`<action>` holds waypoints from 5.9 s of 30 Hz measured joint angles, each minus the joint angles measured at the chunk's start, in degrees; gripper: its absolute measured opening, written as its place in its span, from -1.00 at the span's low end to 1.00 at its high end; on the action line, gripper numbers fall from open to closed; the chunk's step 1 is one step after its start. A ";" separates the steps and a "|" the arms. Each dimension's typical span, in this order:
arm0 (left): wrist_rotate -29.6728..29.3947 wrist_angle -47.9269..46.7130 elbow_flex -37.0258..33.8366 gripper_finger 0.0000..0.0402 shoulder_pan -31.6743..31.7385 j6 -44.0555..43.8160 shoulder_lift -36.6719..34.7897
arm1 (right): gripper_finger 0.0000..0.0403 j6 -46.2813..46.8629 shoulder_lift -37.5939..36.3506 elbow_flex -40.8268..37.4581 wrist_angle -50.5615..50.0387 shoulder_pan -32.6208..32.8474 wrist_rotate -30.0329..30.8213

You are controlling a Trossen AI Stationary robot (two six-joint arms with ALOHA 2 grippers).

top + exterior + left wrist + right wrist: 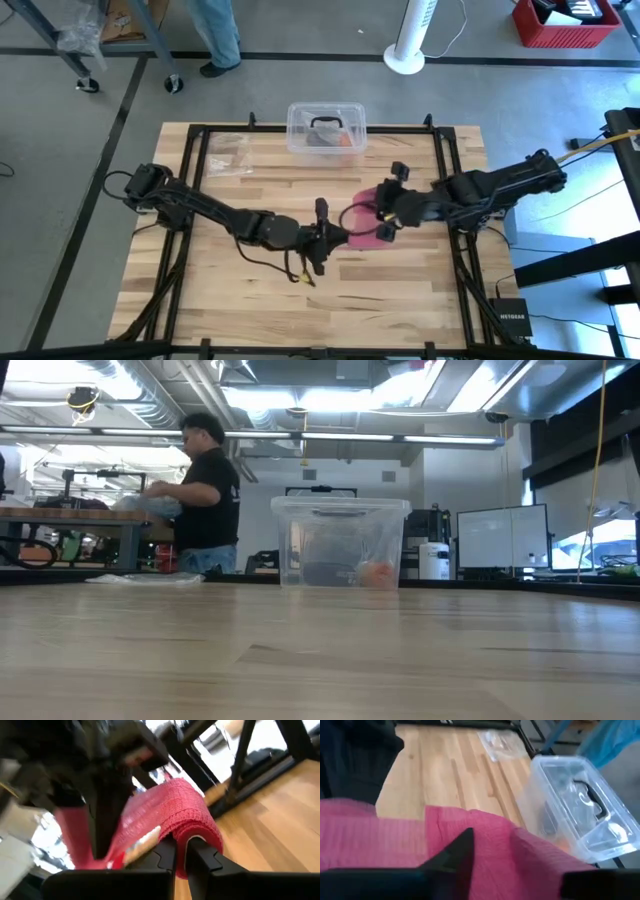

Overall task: Roll bandage
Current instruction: Roll the pink bandage

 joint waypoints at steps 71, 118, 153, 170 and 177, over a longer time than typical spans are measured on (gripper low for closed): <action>18.75 -14.74 -2.62 -0.94 7.61 -35.91 -8.35 | 0.47 0.38 -21.84 -41.88 37.04 6.28 -10.84; 27.60 -9.02 -2.67 -0.94 7.11 -35.21 -3.50 | -0.98 -50.25 -16.69 -27.68 57.34 13.67 6.01; 8.92 -8.65 -2.62 -0.94 6.63 -32.81 -2.43 | -0.98 -61.16 -15.58 -18.25 57.80 20.71 20.89; 24.76 -1.29 -3.19 -0.94 6.01 -31.23 -1.75 | -0.97 -65.98 -18.11 -18.05 57.29 25.31 26.35; 24.07 0.66 -2.21 -0.94 1.70 -23.51 -4.18 | -0.97 -53.49 -18.36 -17.99 44.39 18.34 25.42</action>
